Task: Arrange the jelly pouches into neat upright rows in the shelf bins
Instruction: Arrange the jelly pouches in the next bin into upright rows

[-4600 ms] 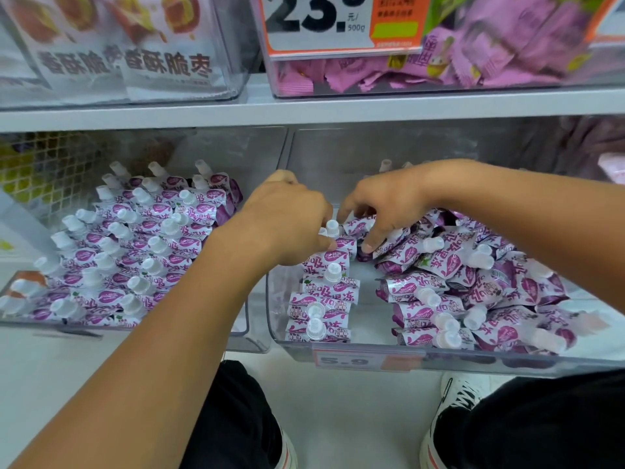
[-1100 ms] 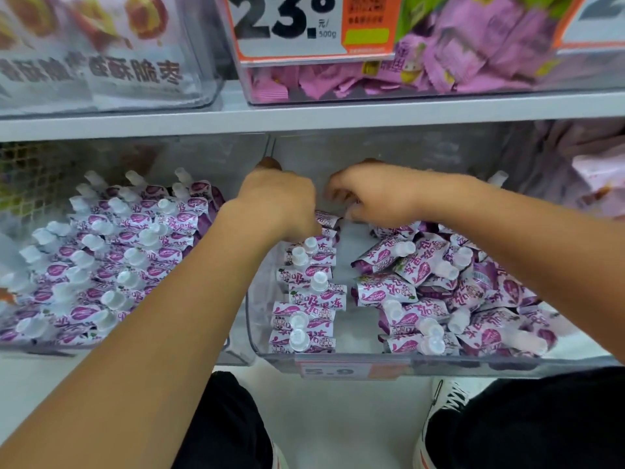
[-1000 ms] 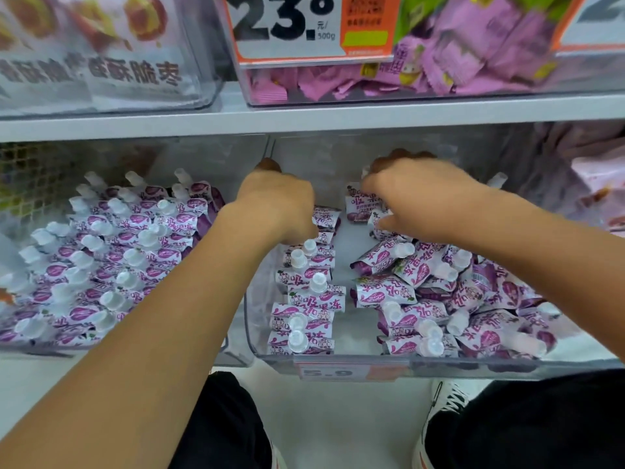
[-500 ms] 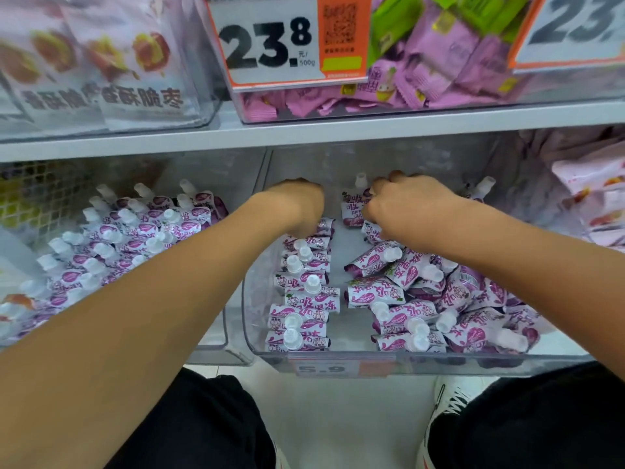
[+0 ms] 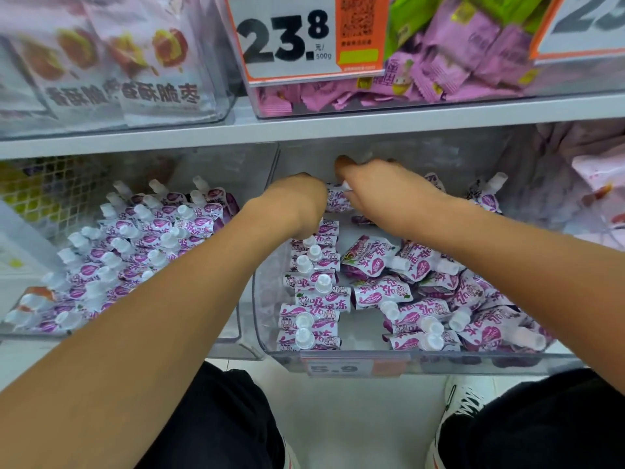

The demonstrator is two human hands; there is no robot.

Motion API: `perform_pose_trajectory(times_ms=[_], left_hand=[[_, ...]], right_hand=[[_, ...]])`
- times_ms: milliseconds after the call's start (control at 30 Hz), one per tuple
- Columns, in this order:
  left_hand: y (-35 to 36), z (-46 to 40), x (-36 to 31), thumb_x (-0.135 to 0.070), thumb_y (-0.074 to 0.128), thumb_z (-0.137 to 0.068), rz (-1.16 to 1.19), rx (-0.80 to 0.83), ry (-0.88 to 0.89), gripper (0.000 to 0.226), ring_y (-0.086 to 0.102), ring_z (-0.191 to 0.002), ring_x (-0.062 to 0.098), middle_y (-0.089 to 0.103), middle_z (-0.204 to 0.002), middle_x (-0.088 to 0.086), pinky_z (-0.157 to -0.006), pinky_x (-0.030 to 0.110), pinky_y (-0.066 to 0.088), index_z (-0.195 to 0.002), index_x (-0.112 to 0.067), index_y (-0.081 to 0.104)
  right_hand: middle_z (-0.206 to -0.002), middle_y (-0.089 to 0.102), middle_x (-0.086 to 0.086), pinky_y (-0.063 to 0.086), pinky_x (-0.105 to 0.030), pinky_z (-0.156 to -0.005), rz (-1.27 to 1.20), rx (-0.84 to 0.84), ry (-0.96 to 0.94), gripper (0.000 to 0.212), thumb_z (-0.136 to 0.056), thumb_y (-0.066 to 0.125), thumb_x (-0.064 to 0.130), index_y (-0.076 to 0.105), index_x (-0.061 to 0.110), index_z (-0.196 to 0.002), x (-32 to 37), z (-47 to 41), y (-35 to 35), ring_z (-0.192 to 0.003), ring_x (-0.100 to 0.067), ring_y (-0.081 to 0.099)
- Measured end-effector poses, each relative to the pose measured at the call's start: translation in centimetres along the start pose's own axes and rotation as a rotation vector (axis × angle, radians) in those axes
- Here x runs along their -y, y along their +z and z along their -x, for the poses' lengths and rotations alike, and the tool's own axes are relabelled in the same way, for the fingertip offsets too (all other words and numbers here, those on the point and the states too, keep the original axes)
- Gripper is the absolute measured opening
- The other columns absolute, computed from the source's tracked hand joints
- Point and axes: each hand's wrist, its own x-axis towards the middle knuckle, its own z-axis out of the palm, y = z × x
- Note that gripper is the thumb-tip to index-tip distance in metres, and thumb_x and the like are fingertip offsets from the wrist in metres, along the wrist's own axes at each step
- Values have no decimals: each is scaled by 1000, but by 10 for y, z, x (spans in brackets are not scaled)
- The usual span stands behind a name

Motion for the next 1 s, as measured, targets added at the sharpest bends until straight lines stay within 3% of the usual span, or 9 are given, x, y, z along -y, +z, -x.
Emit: perform_pose_trajectory(times_ms=[133,300,400,467,567,633,700,767,1000], left_hand=[[-1,11,-3,-9,64,-88,-64,-97,-57,30,49,-65,24,40,-67,3,-60,34,41,-65,-11,45],[-4,17,1,-15,63,-89,-39,-173,-62,10,50,-73,27,45,-71,2,-63,35,38,-82,-15,55],[2,17,2,-26,67,-88,-87,-203,-35,23,58,-91,32,62,-99,7,-69,34,35,-105,-16,56],[4,15,4,-38,66,-89,-108,-178,-32,43,56,-101,33,60,-99,8,-71,34,33,-119,-14,47],[-1,4,13,-46,60,-91,-153,-108,33,33,53,-85,26,57,-85,1,-69,34,37,-108,-18,57],[-1,0,21,-47,61,-91,-165,-45,79,27,56,-79,24,62,-86,0,-68,32,42,-102,-23,63],[-3,-2,25,-49,60,-91,-151,-3,103,26,58,-82,24,64,-90,-2,-70,32,44,-104,-26,62],[-7,-1,23,-54,54,-93,-142,26,108,32,59,-88,24,65,-95,-3,-74,32,45,-110,-27,61],[-11,-5,24,-51,56,-93,-167,56,121,36,62,-90,26,68,-101,2,-85,40,53,-111,-20,63]], right_hand=[[-99,62,-9,56,-40,-71,-154,99,-13,31,-82,66,1,46,19,-96,-9,-29,14,-79,-29,61],[-101,69,-9,50,-32,-77,-329,227,-56,14,-87,67,7,68,12,-99,6,-45,34,-93,-29,65],[-99,63,1,42,-24,-69,-434,285,20,16,-86,67,7,64,17,-98,1,-47,32,-96,-26,63],[-106,66,2,50,-25,-77,-487,357,85,19,-88,66,11,64,16,-106,-7,-36,18,-98,-21,64],[-105,71,1,55,-37,-89,-338,549,7,22,-88,68,23,68,15,-109,-11,-1,-7,-95,-17,67],[-116,69,1,54,-41,-93,-132,686,-77,40,-85,73,38,66,18,-119,-2,20,-14,-104,-20,65],[-138,56,0,47,-41,-102,25,777,-91,65,-85,71,45,49,23,-142,8,30,-13,-123,-24,55],[-148,47,-1,42,-39,-107,36,792,-94,74,-88,69,44,37,23,-151,13,35,-11,-132,-26,47],[-143,52,-4,45,-37,-104,-98,727,-59,53,-93,62,27,49,19,-144,10,36,-13,-126,-25,52]])
